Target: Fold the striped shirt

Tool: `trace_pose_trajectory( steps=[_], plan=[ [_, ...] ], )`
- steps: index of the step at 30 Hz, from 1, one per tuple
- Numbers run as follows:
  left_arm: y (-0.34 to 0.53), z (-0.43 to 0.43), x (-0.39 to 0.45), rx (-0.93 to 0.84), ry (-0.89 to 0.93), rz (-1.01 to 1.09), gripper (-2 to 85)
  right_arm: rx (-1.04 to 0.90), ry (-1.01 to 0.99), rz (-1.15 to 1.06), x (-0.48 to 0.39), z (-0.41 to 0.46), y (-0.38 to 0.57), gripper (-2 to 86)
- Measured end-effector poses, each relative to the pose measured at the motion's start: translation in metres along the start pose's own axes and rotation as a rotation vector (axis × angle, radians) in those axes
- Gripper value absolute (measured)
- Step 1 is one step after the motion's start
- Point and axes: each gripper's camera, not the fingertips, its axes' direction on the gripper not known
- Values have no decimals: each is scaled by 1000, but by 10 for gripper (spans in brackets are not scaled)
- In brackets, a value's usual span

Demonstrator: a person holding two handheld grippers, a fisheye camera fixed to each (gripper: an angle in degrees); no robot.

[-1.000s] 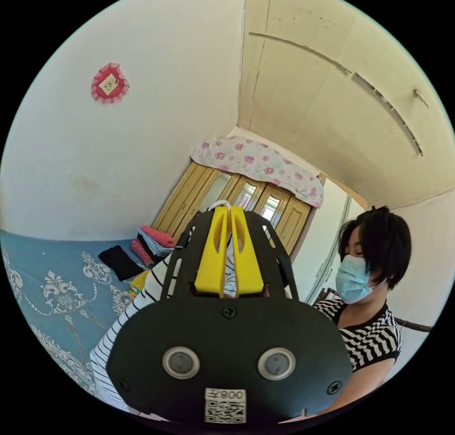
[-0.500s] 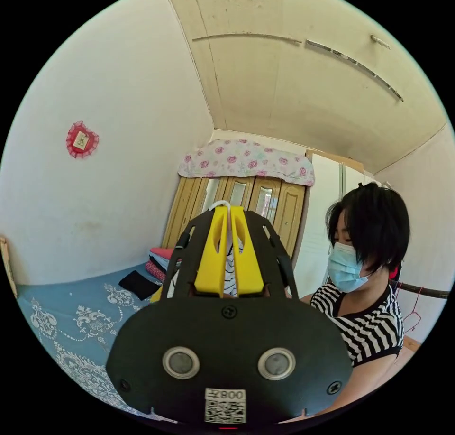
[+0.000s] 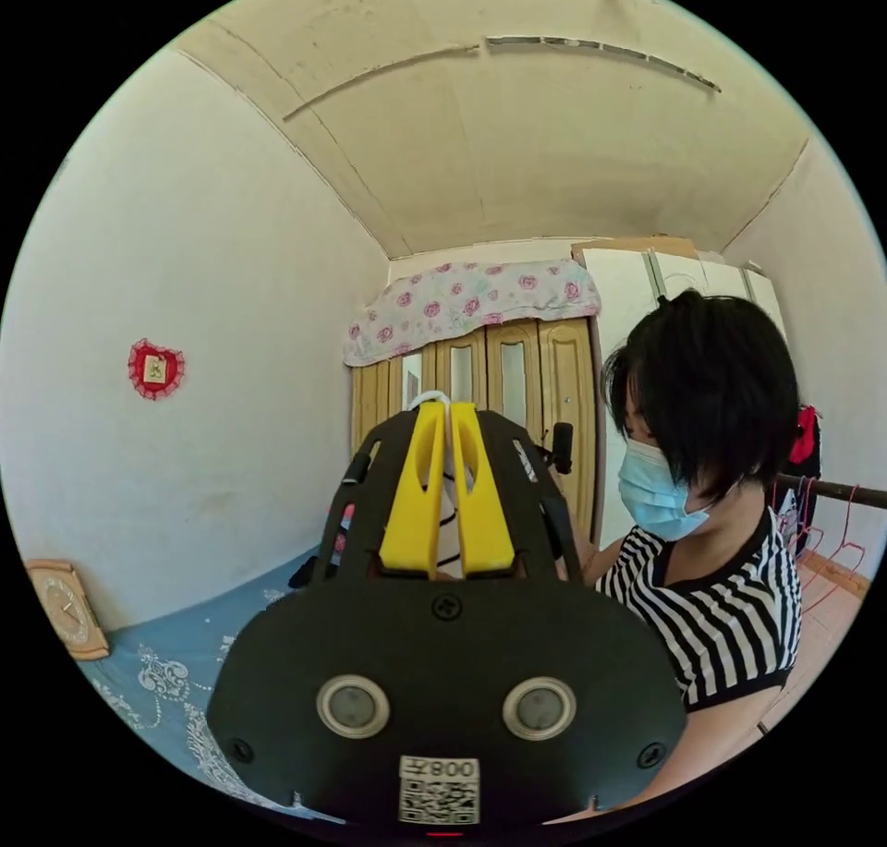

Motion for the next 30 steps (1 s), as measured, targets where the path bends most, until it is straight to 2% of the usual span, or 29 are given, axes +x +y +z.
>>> trace_pose_trajectory(
  steps=[8,16,25,30],
  plan=[
    [16,-41,24,22,-120,135,10,-7,25,-33,-13,55,-4,6],
    [43,-64,-21,1,-184,108,11,-67,17,-21,12,168,-10,5],
    [86,-61,-149,-45,-254,-43,10,-180,11,31,84,359,-4,5],
    [128,-44,-269,-71,-269,-234,11,-272,-38,134,158,508,18,6]
  ],
)
